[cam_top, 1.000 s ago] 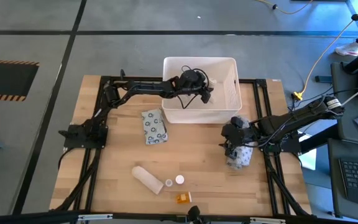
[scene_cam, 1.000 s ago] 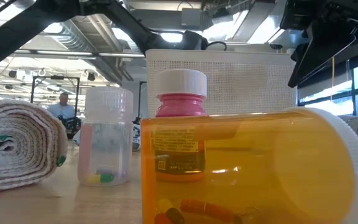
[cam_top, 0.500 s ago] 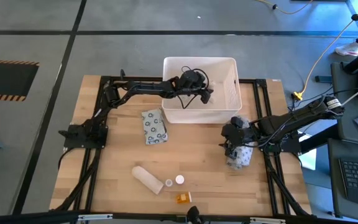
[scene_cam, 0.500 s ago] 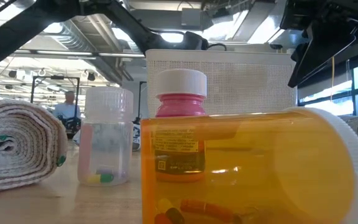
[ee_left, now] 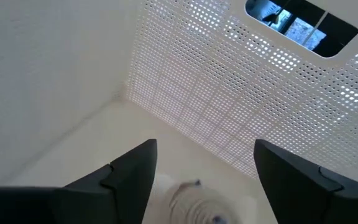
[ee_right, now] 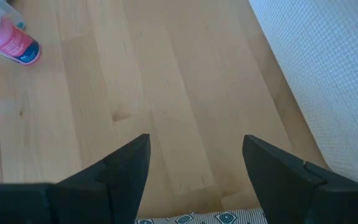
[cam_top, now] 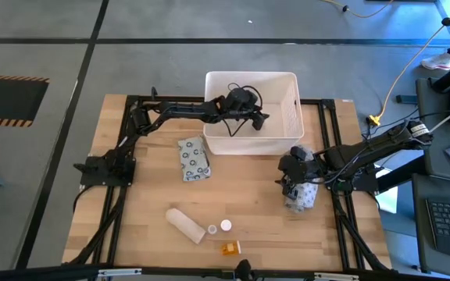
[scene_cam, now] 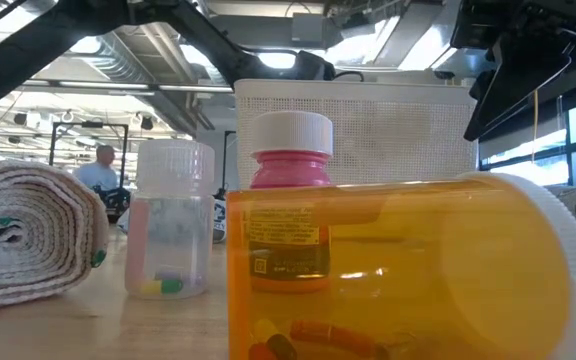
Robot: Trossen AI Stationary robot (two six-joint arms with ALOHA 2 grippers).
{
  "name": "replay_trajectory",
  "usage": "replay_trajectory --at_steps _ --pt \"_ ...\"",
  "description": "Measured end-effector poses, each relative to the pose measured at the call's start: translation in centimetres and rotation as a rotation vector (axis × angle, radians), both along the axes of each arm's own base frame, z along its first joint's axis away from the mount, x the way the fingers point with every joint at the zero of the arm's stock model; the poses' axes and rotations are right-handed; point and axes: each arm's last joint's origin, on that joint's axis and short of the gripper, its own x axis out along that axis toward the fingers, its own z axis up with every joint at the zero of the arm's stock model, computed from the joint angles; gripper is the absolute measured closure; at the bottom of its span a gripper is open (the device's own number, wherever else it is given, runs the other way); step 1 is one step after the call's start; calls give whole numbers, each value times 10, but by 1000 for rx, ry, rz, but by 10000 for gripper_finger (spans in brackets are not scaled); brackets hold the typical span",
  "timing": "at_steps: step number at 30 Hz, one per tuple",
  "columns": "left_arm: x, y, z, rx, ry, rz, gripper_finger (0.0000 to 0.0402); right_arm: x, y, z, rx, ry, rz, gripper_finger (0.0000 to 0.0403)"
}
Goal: Pick & place medical supplies in basket/bin
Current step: Put the pink pill bottle into the white bin
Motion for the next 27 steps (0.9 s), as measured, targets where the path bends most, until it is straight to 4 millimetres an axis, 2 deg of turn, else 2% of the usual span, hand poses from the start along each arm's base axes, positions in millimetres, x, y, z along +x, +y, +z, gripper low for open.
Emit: replay_trajectory --at_steps 5,7,10,13,16,21,24,27 --pt "0 -1 0 -19 -9 -18 131 0 0 0 0 0 0 146" --pt "-2 -1 8 -28 -31 -55 130 0 0 0 0 0 0 146" --pt "-6 0 36 21 -104 -128 132 0 0 0 0 0 0 146" --pt "-15 -4 78 97 -188 -208 131 0 0 0 0 -1 1 146" --pt "-31 -16 122 173 -253 -274 130 0 0 0 0 -2 0 146" --pt "-76 -53 188 289 -192 -328 132 2 0 1 5 -20 2 146" --pt "-107 -80 214 336 -79 -307 130 4 2 3 13 -50 9 146" --pt "-134 -109 220 375 77 -271 131 8 5 7 15 -115 38 146"
